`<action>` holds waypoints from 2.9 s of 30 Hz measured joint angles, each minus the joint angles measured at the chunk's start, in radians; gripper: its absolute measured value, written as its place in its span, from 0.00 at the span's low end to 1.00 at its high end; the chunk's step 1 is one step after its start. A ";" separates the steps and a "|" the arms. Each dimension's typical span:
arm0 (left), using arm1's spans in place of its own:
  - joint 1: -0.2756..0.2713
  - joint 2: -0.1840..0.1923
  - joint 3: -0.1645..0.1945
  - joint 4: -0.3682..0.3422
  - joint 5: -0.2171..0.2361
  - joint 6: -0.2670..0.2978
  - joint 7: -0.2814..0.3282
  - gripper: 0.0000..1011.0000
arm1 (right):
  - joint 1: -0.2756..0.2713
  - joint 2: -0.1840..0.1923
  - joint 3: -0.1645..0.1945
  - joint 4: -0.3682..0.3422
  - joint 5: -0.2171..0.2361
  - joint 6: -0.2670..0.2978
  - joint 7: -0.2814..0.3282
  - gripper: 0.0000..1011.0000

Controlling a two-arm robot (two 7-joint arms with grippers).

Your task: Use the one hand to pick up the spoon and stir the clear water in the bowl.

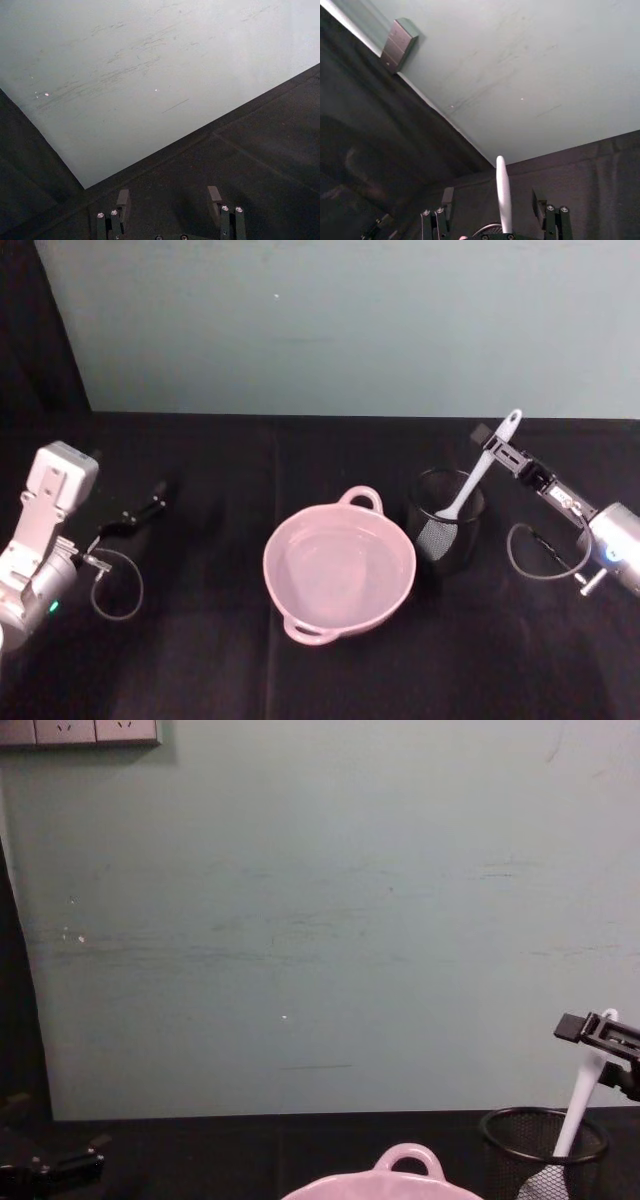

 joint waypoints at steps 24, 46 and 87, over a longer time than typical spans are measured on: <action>0.000 0.000 0.000 0.000 0.000 0.000 0.000 0.99 | -0.005 0.059 -0.064 -0.028 -0.002 -0.064 -0.004 0.26; 0.000 0.000 0.000 0.000 0.000 0.000 0.000 0.99 | -0.017 0.179 -0.109 -0.303 -0.311 -0.149 -0.136 0.12; 0.000 0.000 0.000 0.000 0.000 0.000 0.000 0.99 | 0.005 0.209 -0.086 -0.433 -0.369 -0.086 -0.153 0.12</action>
